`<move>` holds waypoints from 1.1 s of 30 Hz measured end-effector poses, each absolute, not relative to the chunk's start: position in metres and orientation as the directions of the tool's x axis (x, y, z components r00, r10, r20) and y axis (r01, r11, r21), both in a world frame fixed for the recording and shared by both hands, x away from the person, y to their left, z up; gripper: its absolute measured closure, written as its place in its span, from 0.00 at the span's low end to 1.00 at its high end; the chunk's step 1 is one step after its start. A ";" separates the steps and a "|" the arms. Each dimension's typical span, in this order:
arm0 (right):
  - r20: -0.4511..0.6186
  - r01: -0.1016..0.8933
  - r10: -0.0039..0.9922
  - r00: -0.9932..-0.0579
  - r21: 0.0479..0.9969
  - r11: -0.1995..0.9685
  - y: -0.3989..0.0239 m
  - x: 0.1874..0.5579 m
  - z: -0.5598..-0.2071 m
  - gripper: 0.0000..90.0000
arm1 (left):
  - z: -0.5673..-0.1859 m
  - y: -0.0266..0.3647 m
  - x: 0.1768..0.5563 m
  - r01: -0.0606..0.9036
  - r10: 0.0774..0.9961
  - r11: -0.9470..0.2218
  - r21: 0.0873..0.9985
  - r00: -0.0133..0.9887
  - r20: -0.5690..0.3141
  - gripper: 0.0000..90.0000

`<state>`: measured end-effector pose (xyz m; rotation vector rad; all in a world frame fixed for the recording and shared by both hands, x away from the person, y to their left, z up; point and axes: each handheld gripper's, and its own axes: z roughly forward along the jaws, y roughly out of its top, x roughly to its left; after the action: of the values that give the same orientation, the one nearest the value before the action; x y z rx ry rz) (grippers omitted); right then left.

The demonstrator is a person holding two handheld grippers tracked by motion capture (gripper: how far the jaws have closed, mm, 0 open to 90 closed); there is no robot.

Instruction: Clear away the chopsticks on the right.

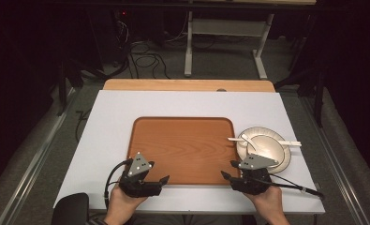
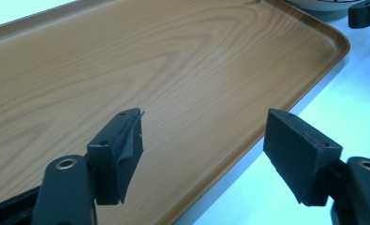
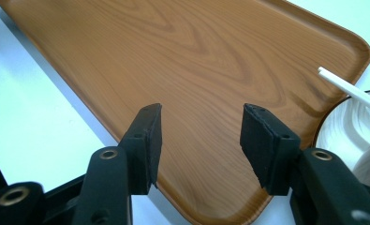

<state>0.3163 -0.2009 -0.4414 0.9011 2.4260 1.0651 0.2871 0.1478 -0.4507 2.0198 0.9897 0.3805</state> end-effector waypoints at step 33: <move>-0.017 0.427 0.713 -0.701 0.790 0.440 -0.231 0.334 -0.397 0.66 | -0.452 0.149 0.289 0.518 0.766 -0.335 0.787 0.636 -0.092 0.32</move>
<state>0.3341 -0.2314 -0.3965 0.9719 2.3483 1.1401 0.2891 0.1493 -0.4520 2.0177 1.0039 0.3747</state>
